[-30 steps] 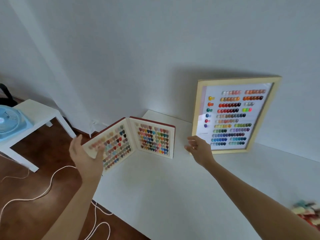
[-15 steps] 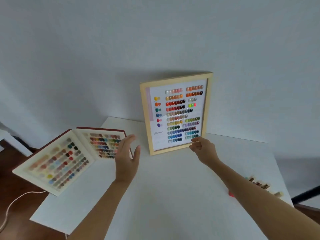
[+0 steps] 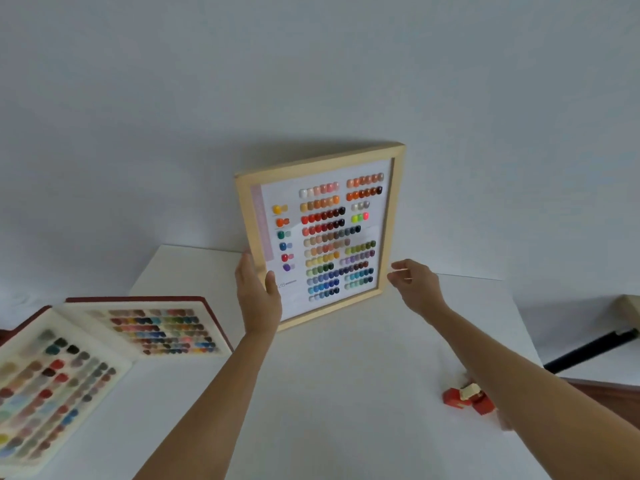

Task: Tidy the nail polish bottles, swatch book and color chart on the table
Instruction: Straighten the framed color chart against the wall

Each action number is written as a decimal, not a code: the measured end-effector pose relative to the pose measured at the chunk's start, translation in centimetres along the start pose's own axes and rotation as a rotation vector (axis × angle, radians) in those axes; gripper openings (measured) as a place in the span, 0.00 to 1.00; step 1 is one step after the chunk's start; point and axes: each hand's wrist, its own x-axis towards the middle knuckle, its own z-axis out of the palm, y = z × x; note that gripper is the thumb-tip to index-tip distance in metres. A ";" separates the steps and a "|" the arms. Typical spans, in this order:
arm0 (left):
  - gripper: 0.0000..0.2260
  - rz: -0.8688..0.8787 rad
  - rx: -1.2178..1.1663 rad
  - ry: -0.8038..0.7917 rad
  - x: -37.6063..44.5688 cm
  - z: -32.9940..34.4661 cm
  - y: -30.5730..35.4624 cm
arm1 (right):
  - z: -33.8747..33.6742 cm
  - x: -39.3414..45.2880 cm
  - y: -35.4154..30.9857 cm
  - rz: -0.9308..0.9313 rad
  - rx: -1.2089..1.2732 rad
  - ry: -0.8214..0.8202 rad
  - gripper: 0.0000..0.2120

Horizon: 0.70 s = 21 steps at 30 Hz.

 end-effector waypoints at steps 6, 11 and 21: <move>0.23 -0.011 -0.032 0.023 1.1 0.9 -1.0 | 1.1 4.5 -1.3 0.057 0.030 0.009 0.18; 0.21 -0.034 -0.023 0.023 1.6 1.2 -1.3 | 1.3 8.3 -1.9 0.094 0.049 0.055 0.26; 0.20 0.008 -0.037 -0.005 4.9 2.2 -2.3 | 1.3 10.2 1.3 -0.032 0.067 -0.005 0.05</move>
